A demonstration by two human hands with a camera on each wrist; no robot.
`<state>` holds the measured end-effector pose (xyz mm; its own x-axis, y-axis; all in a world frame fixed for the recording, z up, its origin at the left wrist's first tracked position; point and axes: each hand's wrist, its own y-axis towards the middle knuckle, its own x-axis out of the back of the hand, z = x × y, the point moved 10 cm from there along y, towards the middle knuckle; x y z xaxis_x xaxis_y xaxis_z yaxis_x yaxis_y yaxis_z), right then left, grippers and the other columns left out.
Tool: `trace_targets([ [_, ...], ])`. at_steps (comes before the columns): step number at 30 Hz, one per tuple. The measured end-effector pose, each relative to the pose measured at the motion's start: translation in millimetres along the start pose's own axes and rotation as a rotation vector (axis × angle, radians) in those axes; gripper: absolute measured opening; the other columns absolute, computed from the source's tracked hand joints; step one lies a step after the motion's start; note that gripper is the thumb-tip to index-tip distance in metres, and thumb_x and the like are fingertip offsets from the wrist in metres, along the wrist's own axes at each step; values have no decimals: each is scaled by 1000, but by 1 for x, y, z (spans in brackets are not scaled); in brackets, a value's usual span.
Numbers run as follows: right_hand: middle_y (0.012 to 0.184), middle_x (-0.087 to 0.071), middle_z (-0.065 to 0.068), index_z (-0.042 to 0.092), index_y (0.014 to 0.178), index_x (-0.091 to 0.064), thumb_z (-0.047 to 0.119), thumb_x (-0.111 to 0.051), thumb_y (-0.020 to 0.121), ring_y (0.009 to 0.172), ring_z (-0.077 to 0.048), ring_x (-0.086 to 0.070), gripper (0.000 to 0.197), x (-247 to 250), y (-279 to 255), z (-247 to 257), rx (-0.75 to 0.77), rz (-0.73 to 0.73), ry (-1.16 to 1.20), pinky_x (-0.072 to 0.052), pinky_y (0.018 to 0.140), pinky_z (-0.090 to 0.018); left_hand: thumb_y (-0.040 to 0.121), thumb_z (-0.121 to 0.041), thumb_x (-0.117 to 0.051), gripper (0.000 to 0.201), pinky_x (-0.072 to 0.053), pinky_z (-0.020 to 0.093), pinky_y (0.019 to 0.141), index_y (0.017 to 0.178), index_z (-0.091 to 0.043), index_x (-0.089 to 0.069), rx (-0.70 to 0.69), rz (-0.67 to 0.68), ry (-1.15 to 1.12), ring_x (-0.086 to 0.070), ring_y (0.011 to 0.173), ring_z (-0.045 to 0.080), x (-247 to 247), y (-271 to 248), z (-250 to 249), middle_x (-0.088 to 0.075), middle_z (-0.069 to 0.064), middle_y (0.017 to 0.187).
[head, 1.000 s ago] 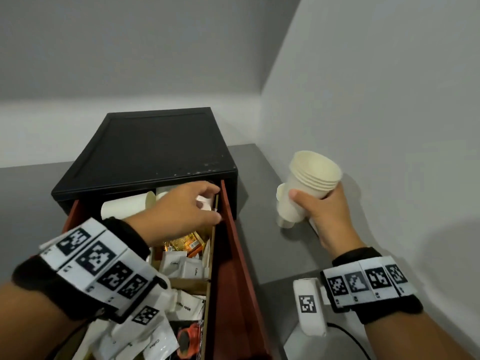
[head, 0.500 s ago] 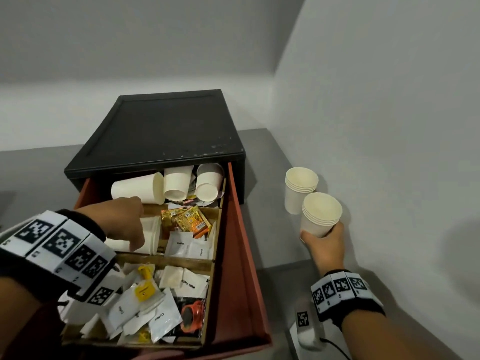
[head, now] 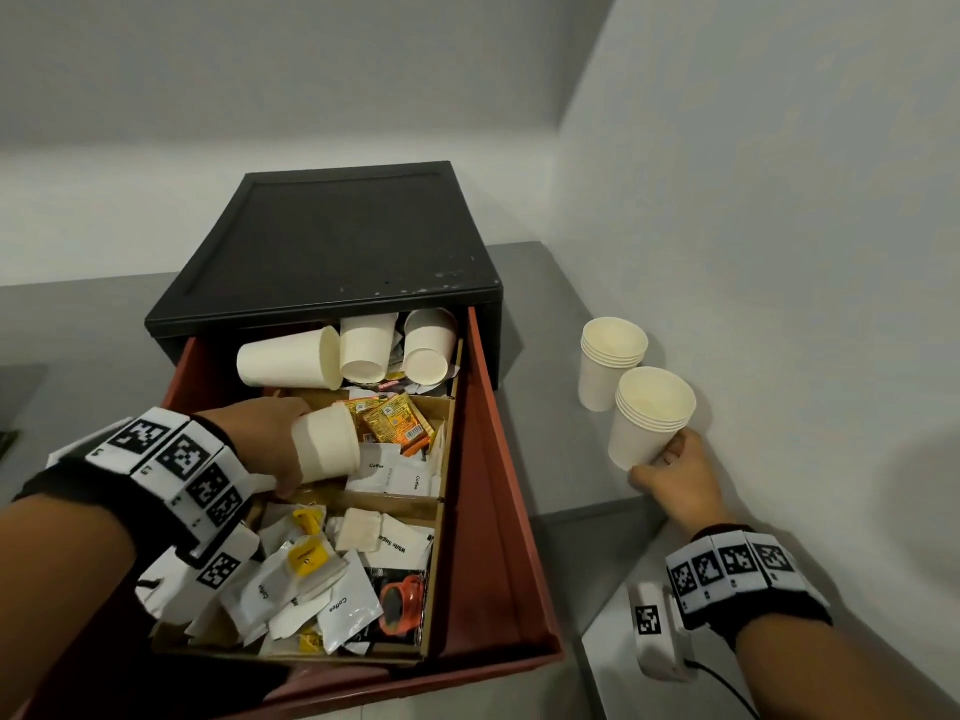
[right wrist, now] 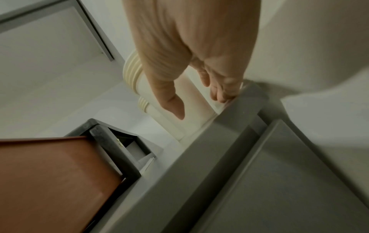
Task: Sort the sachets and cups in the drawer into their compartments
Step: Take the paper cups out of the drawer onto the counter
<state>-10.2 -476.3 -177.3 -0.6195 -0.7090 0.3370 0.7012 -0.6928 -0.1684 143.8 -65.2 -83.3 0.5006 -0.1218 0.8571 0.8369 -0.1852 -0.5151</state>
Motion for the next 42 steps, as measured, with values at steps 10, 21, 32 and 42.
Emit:
trace_targets([
  [10, 75, -54, -15, 13, 82, -46, 1, -57, 80, 69, -29, -54, 17, 49, -35, 62, 108, -165, 5, -48, 72, -44, 67, -17, -80, 62, -46, 23, 64, 113, -23, -38, -271, -162, -405, -51, 93, 14, 40, -24, -44, -50, -3, 99],
  [21, 96, -67, 2, 21, 98, -61, 30, -73, 77, 93, -12, -63, 25, -58, -118, 246, 411, 549, 167, -49, 83, -29, 75, -22, -77, 52, -53, 17, 73, 112, -32, -42, -777, -310, -1077, -58, 93, 2, 95, -95, -141, -54, -13, 103],
  [32, 94, -72, 8, 28, 107, -61, 27, -75, 55, 88, -8, -68, 54, -81, -116, 287, 488, 578, 457, -54, 65, -23, 88, -27, -62, 40, -38, 8, 80, 128, -24, -55, -603, -522, -567, -51, 100, -6, 101, -81, -99, -53, -20, 110],
  [42, 88, -71, 6, 22, 108, -60, 33, -72, 52, 84, -9, -68, 58, -82, -117, 300, 524, 588, 628, -55, 65, -26, 79, -25, -64, 70, -38, 42, 106, 141, -19, -31, -18, -429, -42, -40, 129, 25, 59, 38, 18, -43, 2, 139],
])
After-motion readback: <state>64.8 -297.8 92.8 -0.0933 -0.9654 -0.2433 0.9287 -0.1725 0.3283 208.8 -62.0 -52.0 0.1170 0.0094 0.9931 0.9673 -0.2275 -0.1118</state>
